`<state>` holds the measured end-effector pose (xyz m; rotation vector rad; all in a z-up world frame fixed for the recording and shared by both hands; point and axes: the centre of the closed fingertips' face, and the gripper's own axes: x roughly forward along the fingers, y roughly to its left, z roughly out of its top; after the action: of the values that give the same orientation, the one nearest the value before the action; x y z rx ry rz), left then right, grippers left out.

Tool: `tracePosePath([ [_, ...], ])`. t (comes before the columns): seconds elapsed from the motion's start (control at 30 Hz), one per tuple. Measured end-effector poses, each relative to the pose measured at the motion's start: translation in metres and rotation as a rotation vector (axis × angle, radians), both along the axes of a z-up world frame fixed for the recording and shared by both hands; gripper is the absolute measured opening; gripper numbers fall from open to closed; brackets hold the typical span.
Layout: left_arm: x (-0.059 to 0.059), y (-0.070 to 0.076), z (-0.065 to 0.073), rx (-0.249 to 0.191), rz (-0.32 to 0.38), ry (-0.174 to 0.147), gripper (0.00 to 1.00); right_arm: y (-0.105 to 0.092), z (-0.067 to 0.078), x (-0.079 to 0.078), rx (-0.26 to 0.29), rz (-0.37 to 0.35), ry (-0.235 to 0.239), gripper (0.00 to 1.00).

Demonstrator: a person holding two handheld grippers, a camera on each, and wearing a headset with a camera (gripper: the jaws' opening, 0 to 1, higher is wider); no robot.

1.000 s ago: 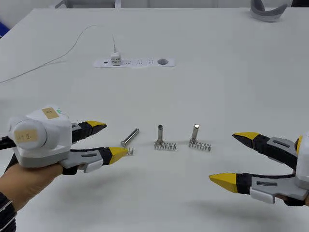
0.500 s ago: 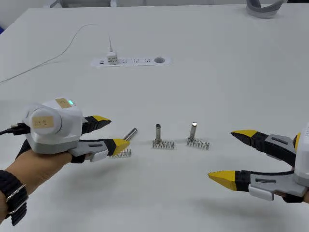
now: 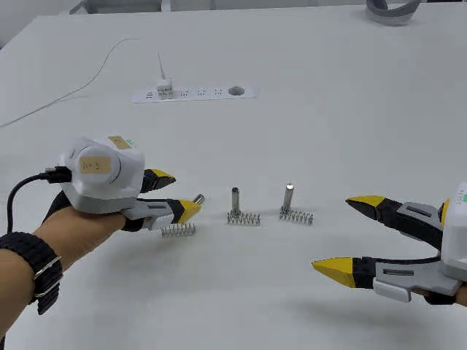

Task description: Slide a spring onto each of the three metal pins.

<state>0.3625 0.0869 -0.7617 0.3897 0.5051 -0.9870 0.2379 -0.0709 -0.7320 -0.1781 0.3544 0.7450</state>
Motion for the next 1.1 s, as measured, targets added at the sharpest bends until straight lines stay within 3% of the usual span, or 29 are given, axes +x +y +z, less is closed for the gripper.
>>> tracePosePath([
  [0.43,0.013,-0.006,-0.011,0.059,0.026,0.042,0.28,-0.001,-0.002,0.0,-0.002,-0.001,0.006,0.69],
  [0.73,0.013,-0.009,-0.02,0.098,0.035,0.082,0.17,-0.004,-0.004,0.001,-0.004,-0.006,0.011,0.69],
  [1.1,0.018,-0.01,-0.026,0.124,0.069,0.118,0.15,-0.004,-0.007,0.001,-0.02,-0.007,0.016,0.68],
])
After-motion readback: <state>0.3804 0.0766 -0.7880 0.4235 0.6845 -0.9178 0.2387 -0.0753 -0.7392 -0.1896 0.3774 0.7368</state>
